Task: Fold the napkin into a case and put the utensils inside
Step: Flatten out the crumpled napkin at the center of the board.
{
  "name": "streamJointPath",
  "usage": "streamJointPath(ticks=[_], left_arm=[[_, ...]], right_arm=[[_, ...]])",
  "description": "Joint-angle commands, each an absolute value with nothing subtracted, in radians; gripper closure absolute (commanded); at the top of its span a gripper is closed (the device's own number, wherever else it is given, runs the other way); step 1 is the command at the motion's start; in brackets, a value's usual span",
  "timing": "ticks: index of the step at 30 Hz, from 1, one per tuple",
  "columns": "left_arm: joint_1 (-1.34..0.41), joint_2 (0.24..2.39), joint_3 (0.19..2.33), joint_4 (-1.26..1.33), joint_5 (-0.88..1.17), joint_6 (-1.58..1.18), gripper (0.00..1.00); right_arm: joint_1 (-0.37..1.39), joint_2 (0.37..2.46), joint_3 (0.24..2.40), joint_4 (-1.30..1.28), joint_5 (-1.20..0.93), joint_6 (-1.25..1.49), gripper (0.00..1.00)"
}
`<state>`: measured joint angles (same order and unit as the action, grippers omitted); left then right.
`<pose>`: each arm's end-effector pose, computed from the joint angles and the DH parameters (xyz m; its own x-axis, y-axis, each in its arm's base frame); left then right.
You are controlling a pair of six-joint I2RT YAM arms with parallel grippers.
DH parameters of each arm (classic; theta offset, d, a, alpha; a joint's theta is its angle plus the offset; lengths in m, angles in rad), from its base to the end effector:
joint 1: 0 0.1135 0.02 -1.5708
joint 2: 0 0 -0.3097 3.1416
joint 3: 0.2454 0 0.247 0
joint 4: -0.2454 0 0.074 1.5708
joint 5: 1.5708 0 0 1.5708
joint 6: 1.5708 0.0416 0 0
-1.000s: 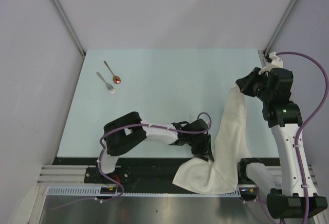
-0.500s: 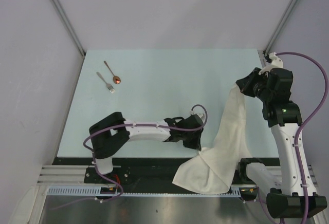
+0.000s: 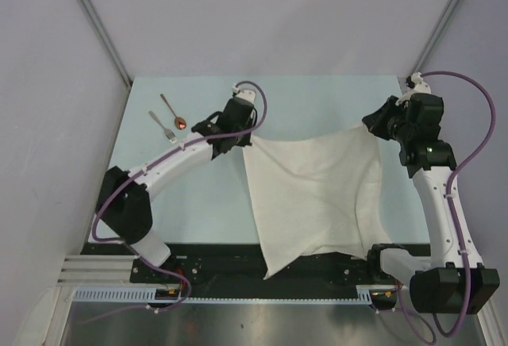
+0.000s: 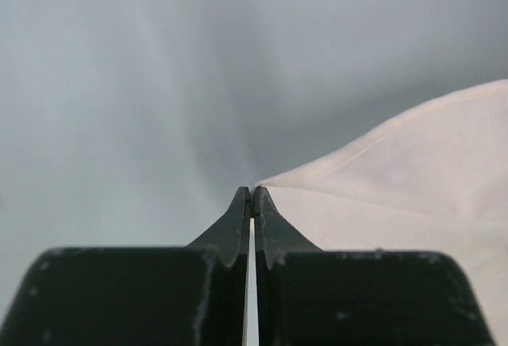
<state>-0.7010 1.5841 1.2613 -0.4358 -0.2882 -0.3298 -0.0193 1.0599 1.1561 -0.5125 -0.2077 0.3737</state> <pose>0.2774 -0.2187 0.3257 -0.6466 0.1394 -0.7500 0.2657 0.9628 -0.0501 0.2063 0.0046 0.4200 -0.4383 0.3658 -0.8210 -0.0104 0.9113 0.4115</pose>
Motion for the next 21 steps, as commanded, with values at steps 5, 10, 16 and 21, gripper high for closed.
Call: streamJointPath(ticks=[5, 10, 16, 21], left_arm=[[-0.532, 2.023, 1.741, -0.639, -0.423, -0.126, 1.00], [-0.520, 2.198, 1.927, -0.756, -0.433, -0.149, 1.00], [-0.479, 2.233, 1.917, -0.721, -0.402, -0.193, 0.99], [-0.453, 2.250, 1.928, -0.683, -0.313, -0.215, 0.79]], right_arm=[[-0.047, 1.236, 1.197, -0.417, -0.146, 0.431, 1.00], [-0.037, 1.315, 1.204, -0.393, -0.195, 0.434, 1.00], [-0.031, 1.330, 1.193, -0.384, -0.215, 0.420, 1.00], [-0.022, 1.342, 1.190, -0.374, -0.236, 0.419, 1.00]])
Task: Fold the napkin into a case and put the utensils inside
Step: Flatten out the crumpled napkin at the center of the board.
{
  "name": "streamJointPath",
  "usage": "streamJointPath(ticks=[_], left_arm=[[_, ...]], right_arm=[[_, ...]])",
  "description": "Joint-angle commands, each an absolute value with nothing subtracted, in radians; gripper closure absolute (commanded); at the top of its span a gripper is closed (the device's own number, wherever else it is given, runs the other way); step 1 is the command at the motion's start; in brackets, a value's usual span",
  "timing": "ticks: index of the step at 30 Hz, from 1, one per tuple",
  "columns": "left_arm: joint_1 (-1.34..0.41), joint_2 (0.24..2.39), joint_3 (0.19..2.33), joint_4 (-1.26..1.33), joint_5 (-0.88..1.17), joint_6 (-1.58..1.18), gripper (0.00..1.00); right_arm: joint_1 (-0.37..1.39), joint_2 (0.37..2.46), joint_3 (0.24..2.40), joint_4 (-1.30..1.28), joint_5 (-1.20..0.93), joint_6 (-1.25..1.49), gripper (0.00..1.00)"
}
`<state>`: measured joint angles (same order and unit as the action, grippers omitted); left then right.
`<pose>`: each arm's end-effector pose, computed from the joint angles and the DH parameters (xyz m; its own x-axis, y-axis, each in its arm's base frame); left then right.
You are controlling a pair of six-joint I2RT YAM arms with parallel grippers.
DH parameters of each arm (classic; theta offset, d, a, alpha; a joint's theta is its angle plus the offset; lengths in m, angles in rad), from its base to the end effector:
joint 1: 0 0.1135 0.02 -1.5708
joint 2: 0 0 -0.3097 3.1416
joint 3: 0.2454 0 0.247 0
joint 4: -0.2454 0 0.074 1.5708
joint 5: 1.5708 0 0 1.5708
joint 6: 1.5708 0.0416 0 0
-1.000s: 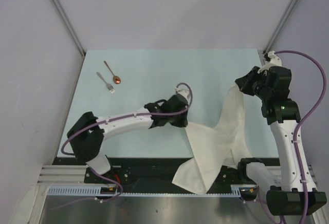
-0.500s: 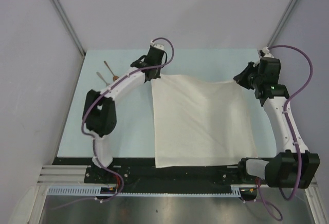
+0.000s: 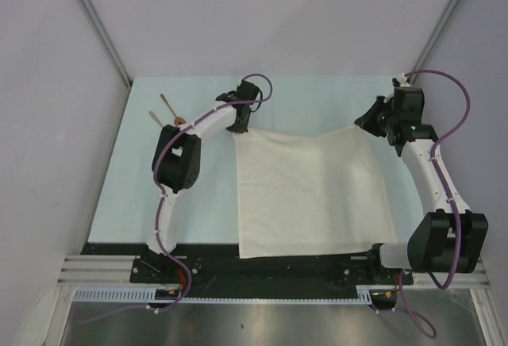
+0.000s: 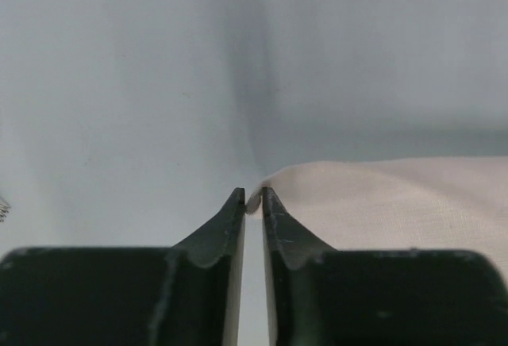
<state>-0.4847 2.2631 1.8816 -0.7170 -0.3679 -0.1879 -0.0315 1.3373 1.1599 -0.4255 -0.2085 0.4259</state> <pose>0.4615 -0.2261 0.2179 -0.8282 0.2392 -0.5068 0.1377 0.9635 0.2297 0.2894 -0.0005 0.3665 -0.5738 0.4225 -0.7016 0.1070 0.8880 0.4472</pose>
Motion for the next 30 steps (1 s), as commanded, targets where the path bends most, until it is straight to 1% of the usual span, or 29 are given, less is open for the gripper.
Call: streamJointPath(ticks=[1, 7, 10, 16, 24, 27, 29, 30], left_arm=[[-0.448, 2.247, 1.910, -0.648, -0.267, -0.204, 0.72], [-0.426, 2.255, 1.896, -0.608, -0.161, -0.173, 0.55], [-0.420, 2.244, 1.878, -0.571, -0.138, -0.158, 0.50], [-0.399, 2.316, 1.953, -0.604, -0.114, -0.158, 0.50], [-0.393, 2.353, 1.942, -0.600, -0.166, -0.161, 0.50], [-0.393, 2.384, 1.945, -0.610, -0.182, -0.161, 0.52], [-0.393, 2.396, 1.936, -0.609, -0.167, -0.164, 0.57], [-0.393, 2.395, 1.921, -0.604, -0.161, -0.173, 0.64]], right_arm=[[-0.020, 1.342, 1.189, -0.374, -0.236, 0.417, 1.00], [-0.018, 1.332, 1.186, -0.371, -0.250, 0.413, 1.00], [-0.018, 1.324, 1.184, -0.367, -0.247, 0.411, 1.00], [-0.017, 1.333, 1.184, -0.359, -0.261, 0.411, 1.00], [-0.017, 1.341, 1.184, -0.354, -0.272, 0.411, 1.00], [-0.015, 1.342, 1.184, -0.354, -0.273, 0.414, 1.00], [-0.015, 1.341, 1.189, -0.354, -0.275, 0.411, 1.00], [-0.015, 1.341, 1.189, -0.354, -0.273, 0.413, 1.00]])
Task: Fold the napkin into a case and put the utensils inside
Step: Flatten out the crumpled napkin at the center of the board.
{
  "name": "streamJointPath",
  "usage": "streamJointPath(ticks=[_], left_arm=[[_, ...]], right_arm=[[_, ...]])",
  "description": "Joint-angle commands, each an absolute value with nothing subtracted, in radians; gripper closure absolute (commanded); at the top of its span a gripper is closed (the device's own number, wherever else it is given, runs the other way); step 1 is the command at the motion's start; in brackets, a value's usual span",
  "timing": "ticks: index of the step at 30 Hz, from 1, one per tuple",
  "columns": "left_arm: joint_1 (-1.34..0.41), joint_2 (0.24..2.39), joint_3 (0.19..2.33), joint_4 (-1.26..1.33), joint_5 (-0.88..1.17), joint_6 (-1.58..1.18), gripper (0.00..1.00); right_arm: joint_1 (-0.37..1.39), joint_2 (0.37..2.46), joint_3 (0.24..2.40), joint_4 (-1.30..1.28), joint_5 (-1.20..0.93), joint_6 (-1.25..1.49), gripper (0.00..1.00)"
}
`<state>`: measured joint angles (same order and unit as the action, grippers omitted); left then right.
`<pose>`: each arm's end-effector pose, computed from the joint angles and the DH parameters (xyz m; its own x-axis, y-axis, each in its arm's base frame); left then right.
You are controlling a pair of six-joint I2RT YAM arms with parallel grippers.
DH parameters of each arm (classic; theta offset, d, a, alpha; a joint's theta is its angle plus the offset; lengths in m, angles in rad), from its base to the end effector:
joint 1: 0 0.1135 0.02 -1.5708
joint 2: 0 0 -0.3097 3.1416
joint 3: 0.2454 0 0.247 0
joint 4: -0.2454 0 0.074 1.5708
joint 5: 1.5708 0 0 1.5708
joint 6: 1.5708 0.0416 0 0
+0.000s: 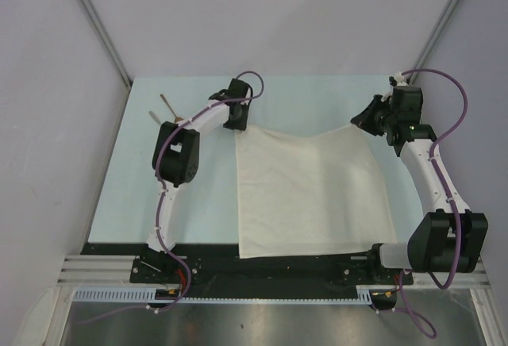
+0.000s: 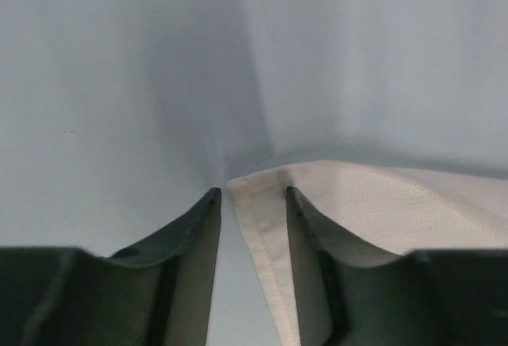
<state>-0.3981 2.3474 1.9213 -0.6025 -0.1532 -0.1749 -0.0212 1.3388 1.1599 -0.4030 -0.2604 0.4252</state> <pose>0.4997 -0.2033 0.1914 -0.8316 0.1632 -0.5309 0.1684 0.9849 0.0389 0.2908 0.0045 0.3686 -0.5808 0.4110 -0.7027 0.0494 0.8794 0.4735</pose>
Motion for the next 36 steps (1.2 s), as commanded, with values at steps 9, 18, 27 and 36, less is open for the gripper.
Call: streamJointPath(ticks=[9, 18, 27, 36], left_arm=[[-0.393, 2.258, 1.878, -0.546, -0.184, -0.160, 1.00], [-0.374, 2.080, 1.885, -0.427, -0.284, -0.107, 1.00], [-0.325, 2.164, 2.041, -0.337, -0.267, -0.118, 1.00], [-0.314, 2.146, 2.046, -0.505, -0.270, -0.252, 1.00]], right_arm=[[-0.021, 1.353, 1.195, -0.351, -0.267, 0.414, 1.00], [-0.075, 1.410, 1.253, -0.267, -0.278, 0.428, 1.00], [-0.095, 1.707, 1.483, -0.192, -0.376, 0.397, 1.00], [-0.097, 1.697, 1.507, -0.359, -0.451, 0.466, 1.00]])
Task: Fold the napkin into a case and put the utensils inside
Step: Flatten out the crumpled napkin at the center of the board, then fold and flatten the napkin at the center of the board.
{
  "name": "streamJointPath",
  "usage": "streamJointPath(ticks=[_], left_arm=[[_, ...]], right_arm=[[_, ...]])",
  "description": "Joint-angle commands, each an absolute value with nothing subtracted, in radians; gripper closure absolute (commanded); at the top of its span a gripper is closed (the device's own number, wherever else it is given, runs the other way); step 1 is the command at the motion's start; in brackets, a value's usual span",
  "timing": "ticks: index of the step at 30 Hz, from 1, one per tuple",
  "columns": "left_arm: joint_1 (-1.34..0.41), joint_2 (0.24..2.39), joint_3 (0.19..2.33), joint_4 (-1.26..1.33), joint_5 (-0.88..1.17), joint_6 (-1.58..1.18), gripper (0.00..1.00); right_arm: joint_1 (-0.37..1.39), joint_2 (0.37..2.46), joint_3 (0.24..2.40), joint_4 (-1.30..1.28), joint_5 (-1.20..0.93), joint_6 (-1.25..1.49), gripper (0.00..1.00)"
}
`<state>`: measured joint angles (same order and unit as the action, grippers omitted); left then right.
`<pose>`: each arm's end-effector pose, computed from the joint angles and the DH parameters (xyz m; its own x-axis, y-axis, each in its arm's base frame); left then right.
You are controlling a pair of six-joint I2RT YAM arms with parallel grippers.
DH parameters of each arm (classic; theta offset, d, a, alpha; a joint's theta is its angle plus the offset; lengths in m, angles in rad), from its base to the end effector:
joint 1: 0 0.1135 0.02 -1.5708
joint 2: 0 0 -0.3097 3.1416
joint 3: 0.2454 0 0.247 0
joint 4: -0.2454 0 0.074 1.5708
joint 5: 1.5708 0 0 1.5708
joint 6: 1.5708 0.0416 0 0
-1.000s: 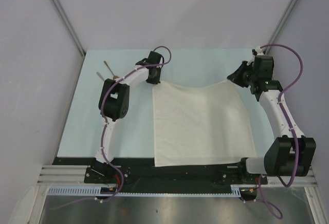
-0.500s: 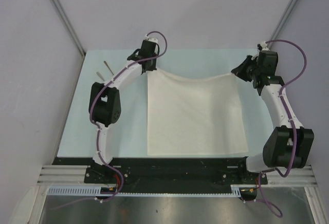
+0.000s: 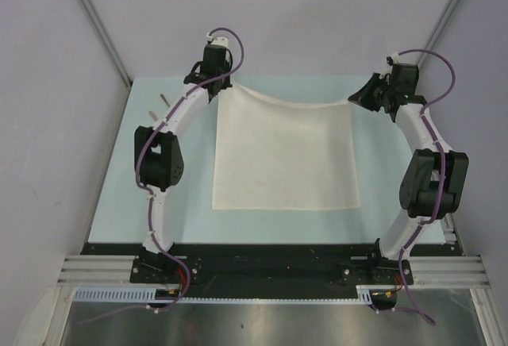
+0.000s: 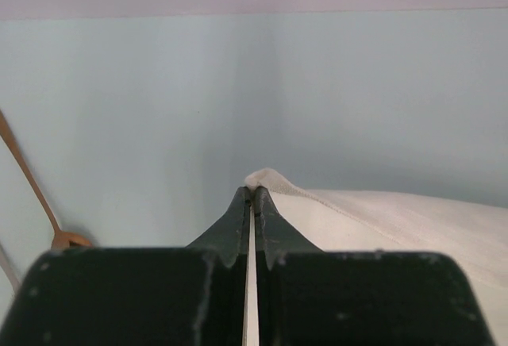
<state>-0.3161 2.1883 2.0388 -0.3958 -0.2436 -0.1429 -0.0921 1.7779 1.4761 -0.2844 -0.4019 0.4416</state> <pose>0.5192 -0.1593 0.3303 -0.5030 0.0191 -0.8641 0.0344 0.9994 0.0021 0.4235 -0.0228 0.3405 -0.6005 0.4505 -0.6607 0.0186 0.8339 0.5517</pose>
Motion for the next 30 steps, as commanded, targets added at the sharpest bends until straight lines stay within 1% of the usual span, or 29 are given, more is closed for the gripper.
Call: streamJointPath(ticks=[1, 2, 4, 5, 6, 7, 8, 9, 10, 11, 13, 14, 18, 23, 30], left_arm=[[-0.316, 2.108, 2.036, -0.559, -0.284, -0.290, 1.00], [-0.318, 2.086, 2.019, -0.607, -0.300, -0.364, 1.00], [-0.336, 1.983, 1.900, -0.673, -0.339, -0.425, 1.00], [-0.345, 1.936, 1.840, -0.673, -0.345, -0.461, 1.00], [-0.362, 1.895, 1.724, -0.673, -0.347, -0.478, 1.00], [-0.367, 1.809, 1.663, -0.654, -0.315, -0.489, 1.00], [-0.371, 1.769, 1.605, -0.640, -0.295, -0.501, 1.00], [-0.380, 1.729, 1.494, -0.632, -0.287, -0.514, 1.00], [-0.387, 1.645, 1.435, -0.597, -0.273, -0.520, 1.00], [-0.393, 1.611, 1.337, -0.592, -0.270, -0.532, 1.00], [-0.396, 1.547, 1.254, -0.588, -0.243, -0.561, 1.00], [-0.406, 1.495, 1.177, -0.560, -0.220, -0.571, 1.00], [-0.439, 1.433, 1.053, -0.568, -0.177, -0.597, 1.00], [-0.500, 1.404, 0.913, -0.554, -0.164, -0.647, 1.00], [-0.506, 1.430, 0.879, -0.562, -0.187, -0.652, 1.00]], right_arm=[[-0.098, 1.665, 1.464, -0.408, -0.428, 0.468, 1.00], [-0.098, 1.636, 1.433, -0.432, -0.416, 0.465, 1.00], [-0.104, 1.539, 1.376, -0.509, -0.365, 0.472, 1.00], [-0.104, 1.510, 1.314, -0.538, -0.347, 0.472, 1.00], [-0.106, 1.479, 1.289, -0.566, -0.324, 0.472, 1.00], [-0.110, 1.436, 1.258, -0.630, -0.264, 0.480, 1.00], [-0.120, 1.410, 1.206, -0.661, -0.235, 0.500, 1.00], [-0.130, 1.388, 1.168, -0.684, -0.215, 0.521, 1.00], [-0.152, 1.341, 1.131, -0.693, -0.230, 0.531, 1.00], [-0.156, 1.318, 1.050, -0.695, -0.230, 0.544, 1.00], [-0.158, 1.278, 0.974, -0.689, -0.216, 0.555, 1.00], [-0.158, 1.255, 0.938, -0.686, -0.219, 0.558, 1.00], [-0.158, 1.226, 0.812, -0.701, -0.201, 0.571, 1.00], [-0.160, 1.216, 0.744, -0.683, -0.161, 0.574, 1.00], [-0.164, 1.262, 0.730, -0.658, -0.104, 0.543, 1.00]])
